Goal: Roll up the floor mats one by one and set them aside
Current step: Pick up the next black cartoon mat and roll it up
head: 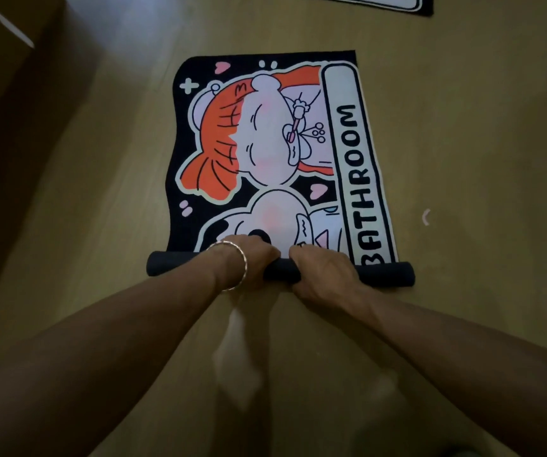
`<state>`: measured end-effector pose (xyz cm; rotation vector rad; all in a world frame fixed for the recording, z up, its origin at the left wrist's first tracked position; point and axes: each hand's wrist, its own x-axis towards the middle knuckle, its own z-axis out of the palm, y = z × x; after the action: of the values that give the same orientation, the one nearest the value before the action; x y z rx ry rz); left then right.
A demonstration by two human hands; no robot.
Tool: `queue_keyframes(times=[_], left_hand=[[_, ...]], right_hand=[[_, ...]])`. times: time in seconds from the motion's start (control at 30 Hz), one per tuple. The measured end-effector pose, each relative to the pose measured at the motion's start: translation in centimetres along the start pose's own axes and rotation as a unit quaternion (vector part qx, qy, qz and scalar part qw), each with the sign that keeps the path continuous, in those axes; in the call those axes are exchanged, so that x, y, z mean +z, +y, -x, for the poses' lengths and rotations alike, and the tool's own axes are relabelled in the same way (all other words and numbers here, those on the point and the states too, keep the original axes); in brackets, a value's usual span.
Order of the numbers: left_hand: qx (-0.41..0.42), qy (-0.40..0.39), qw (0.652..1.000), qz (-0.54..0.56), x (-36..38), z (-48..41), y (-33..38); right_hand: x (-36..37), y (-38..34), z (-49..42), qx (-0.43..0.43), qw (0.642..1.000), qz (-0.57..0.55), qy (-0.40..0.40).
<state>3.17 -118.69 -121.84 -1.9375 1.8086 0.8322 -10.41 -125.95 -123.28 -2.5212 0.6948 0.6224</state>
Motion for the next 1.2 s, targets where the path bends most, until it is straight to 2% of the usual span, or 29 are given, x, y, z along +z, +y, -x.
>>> queue_keyframes(times=[0.13,0.17,0.33,0.47,0.57,0.6,0.73,0.77,0.87,0.97,1.07,1.13,1.2], left_hand=[[-0.017,0.048,0.998,-0.034,0.8,0.5,0.1],[-0.024,0.052,0.998,-0.034,0.8,0.5,0.1],[-0.043,0.037,0.998,-0.013,0.4,0.1,0.0],[-0.042,0.066,0.996,-0.036,1.3,0.2,0.5],[-0.069,0.065,0.996,-0.003,1.5,0.2,0.6],[-0.076,0.062,0.995,0.01,1.2,0.0,0.6],[-0.078,0.057,0.995,0.022,0.6,-0.2,0.4],[-0.072,0.066,0.995,0.01,0.6,0.0,0.5],[-0.062,0.07,0.996,-0.001,1.2,0.5,1.4],[-0.094,0.052,0.994,0.034,1.6,0.5,1.8],[-0.106,0.036,0.99,0.082,1.8,0.0,1.5],[-0.095,0.033,0.992,0.076,1.7,0.0,1.5],[-0.071,0.062,0.995,0.037,1.7,0.2,1.6]], right_hand=[[-1.9,0.3,-1.1,0.009,0.994,-0.049,-0.097],[-2.0,0.2,-1.2,0.008,0.994,-0.045,-0.094],[-0.4,-0.5,-0.7,-0.008,0.998,0.061,0.02],[-1.4,-0.4,-1.3,0.015,0.997,0.014,-0.075],[-2.6,-0.5,-2.3,0.012,0.989,-0.006,-0.15],[-2.6,-0.6,-2.3,0.01,0.99,0.001,-0.143],[-1.5,-0.8,-1.4,-0.016,0.998,0.051,-0.023],[-1.3,-0.8,-1.3,-0.014,0.998,0.05,-0.029],[-1.8,-0.8,-1.7,0.007,0.991,0.046,-0.124],[-2.1,-1.0,-2.5,0.0,0.981,0.037,-0.19],[-1.6,-1.1,-2.1,-0.018,0.99,0.059,-0.125],[-0.9,-1.1,-1.5,-0.023,0.994,0.061,-0.082],[-0.9,-1.0,-1.1,0.001,0.995,-0.001,-0.096]])
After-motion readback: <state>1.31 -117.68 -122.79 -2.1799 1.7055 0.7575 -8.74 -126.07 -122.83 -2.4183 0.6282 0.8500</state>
